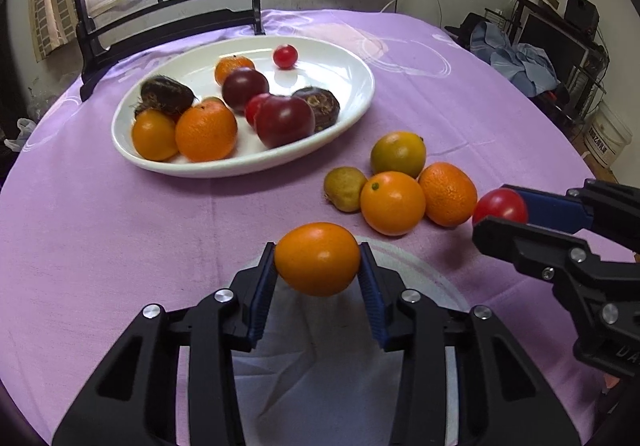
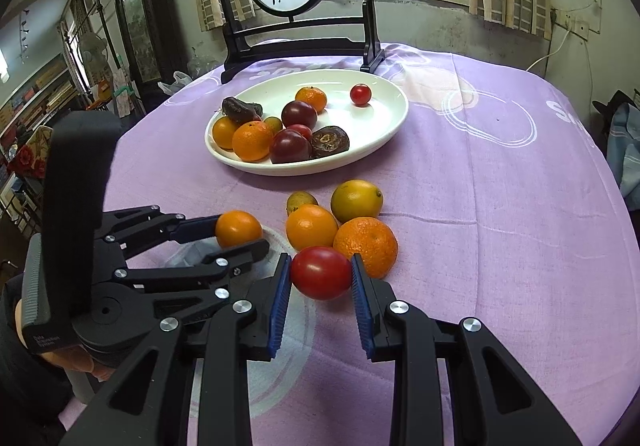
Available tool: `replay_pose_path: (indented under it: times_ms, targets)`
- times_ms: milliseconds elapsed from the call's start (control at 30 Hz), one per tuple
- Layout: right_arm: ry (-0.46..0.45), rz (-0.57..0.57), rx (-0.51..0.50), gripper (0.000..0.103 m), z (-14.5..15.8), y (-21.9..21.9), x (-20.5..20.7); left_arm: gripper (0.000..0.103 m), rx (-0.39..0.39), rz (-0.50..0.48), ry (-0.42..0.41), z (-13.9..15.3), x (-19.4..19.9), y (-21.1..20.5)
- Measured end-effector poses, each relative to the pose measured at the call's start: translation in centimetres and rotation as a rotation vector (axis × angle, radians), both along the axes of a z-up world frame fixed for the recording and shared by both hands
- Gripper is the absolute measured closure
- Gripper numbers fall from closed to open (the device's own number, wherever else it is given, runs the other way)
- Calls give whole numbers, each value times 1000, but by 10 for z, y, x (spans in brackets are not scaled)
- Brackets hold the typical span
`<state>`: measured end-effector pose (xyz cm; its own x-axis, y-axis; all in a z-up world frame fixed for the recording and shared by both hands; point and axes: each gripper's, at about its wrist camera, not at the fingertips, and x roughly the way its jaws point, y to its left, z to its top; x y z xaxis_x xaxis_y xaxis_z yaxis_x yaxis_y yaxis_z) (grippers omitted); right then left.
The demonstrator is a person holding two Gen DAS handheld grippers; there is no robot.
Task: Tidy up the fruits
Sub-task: 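Release the red tomato and orange onto the white plate with both tools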
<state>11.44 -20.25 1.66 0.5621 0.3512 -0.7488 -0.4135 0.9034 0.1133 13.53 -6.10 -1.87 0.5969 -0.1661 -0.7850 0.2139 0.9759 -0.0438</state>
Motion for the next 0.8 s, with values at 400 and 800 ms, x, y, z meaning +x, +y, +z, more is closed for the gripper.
replay_pose_path:
  times_ms: [400, 800]
  targets:
    - [-110, 4, 35, 73, 31, 20, 23, 64, -19, 120, -90, 48, 24, 33]
    - [-26, -24, 46, 72, 20, 59, 104, 64, 1, 217, -73, 55, 86, 65]
